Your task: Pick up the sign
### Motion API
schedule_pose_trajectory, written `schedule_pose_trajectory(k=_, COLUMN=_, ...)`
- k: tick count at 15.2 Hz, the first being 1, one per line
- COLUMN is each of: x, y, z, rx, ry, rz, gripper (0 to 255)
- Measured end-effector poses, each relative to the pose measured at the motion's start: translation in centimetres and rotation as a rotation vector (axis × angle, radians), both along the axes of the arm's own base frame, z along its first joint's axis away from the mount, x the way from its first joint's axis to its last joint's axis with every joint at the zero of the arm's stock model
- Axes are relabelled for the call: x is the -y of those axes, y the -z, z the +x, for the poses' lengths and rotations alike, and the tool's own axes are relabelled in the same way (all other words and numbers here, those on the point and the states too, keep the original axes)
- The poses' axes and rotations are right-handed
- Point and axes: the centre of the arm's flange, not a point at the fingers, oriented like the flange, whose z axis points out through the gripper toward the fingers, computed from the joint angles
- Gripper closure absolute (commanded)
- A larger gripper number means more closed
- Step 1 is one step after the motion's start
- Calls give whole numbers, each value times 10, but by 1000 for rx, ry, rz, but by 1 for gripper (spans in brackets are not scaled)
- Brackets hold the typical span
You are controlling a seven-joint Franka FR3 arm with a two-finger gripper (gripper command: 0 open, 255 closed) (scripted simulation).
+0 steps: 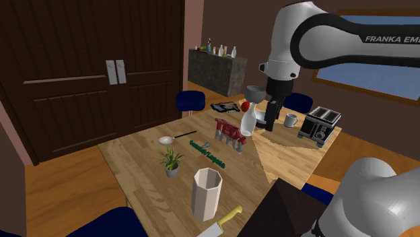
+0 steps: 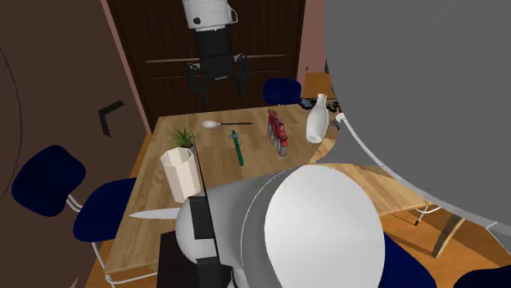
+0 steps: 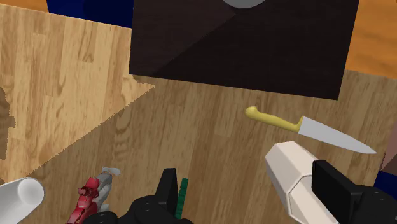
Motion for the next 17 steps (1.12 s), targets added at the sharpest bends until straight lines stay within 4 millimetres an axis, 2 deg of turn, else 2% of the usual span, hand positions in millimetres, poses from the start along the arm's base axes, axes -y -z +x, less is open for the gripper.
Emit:
schedule_pose_trajectory(k=3, x=9, y=6, z=10, rx=1, ry=9, rz=3, gripper=0)
schedule_pose_trajectory(k=5, x=22, y=21, z=25, rx=2, ry=23, rz=6, gripper=0)
schedule_pose_trajectory(k=10, x=57, y=57, z=71, rx=9, ry=60, rz=17, gripper=0)
schedule_pose_trajectory(k=17, x=113, y=96, z=130, rx=20, ry=113, rz=30, gripper=0)
